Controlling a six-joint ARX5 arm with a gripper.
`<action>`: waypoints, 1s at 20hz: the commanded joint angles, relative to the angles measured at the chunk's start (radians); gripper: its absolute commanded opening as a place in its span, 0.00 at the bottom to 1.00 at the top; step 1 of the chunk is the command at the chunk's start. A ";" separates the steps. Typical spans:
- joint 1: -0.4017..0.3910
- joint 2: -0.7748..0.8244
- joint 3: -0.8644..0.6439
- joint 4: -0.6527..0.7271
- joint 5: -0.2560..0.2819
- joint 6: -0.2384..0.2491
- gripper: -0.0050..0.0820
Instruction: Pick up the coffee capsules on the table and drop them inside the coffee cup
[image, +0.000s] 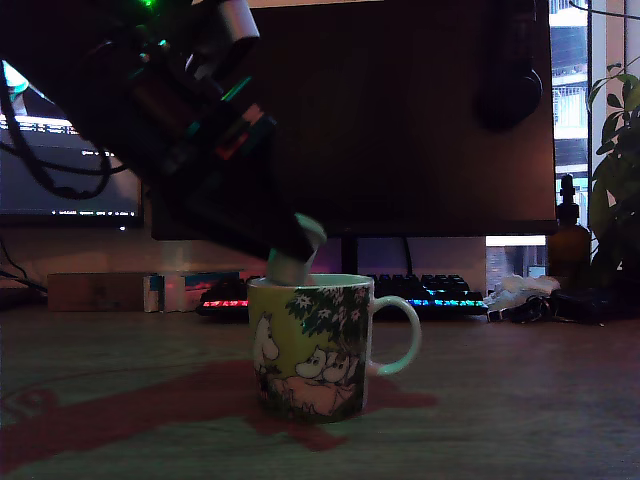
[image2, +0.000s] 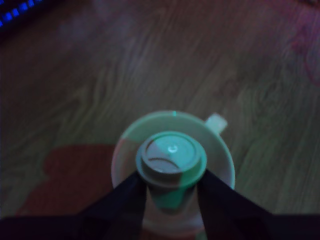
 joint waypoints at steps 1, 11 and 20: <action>0.000 0.011 0.001 -0.012 0.003 0.012 0.60; 0.000 -0.029 0.006 -0.038 0.057 0.006 0.13; 0.016 -0.172 0.006 -0.081 0.000 -0.095 0.03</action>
